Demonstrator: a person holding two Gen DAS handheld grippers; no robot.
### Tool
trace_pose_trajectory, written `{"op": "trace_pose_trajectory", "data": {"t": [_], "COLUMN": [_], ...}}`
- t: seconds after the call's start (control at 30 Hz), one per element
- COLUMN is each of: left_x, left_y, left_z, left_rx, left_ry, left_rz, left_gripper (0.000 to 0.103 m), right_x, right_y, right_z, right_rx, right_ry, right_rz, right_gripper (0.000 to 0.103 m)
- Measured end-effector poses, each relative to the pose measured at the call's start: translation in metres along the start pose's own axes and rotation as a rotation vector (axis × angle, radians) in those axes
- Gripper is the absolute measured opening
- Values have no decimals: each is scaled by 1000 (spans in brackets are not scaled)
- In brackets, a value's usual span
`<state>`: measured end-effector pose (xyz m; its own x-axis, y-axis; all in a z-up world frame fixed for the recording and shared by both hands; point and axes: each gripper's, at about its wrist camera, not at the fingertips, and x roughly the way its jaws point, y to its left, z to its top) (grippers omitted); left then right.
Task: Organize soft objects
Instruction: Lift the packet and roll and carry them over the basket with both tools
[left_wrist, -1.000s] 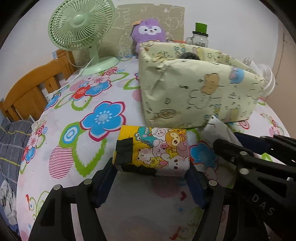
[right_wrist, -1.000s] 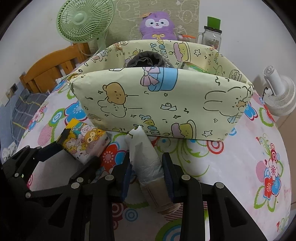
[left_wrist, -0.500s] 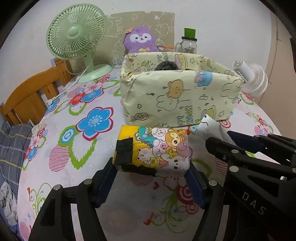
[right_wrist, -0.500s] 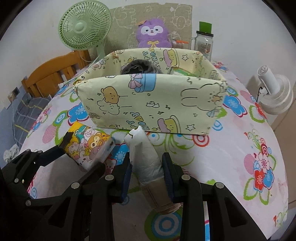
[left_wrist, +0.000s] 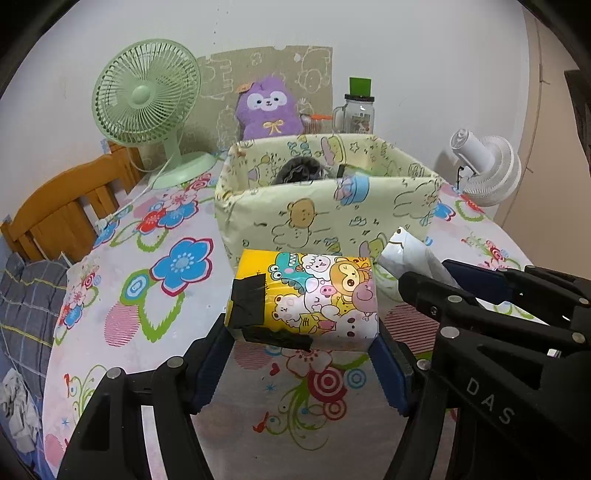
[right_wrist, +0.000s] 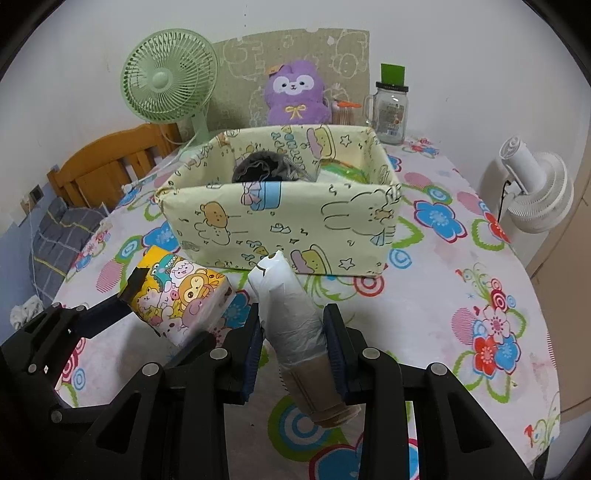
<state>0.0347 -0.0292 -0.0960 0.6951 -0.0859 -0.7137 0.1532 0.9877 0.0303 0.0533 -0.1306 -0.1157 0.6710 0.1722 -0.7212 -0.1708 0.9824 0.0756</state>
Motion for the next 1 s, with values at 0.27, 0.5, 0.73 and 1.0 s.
{"op": "trace_pose_trajectory", "data": {"t": [0.27,0.5,0.73,1.0], "left_x": [-18,-29,-38,-48], "left_y": [-7,-13,-16,-13], "left_z": [13,26,36,48], "left_rx": [6,18,20,19], "left_ry": [-26,-50,-76,-102], "left_rz": [3,0,-10,-10], "left_gripper": [73,74,73,73], "right_x": [-19,-34,-46,-58], "right_y": [-6,-11,-12,-10], "right_z": [10,20,30,41], "right_rx": [-4,2,-7,-17], "right_ry": [-33,-62,-89,-118], "right_rz": [-1,2,3,0], "right_gripper": [36,36,36,36]}}
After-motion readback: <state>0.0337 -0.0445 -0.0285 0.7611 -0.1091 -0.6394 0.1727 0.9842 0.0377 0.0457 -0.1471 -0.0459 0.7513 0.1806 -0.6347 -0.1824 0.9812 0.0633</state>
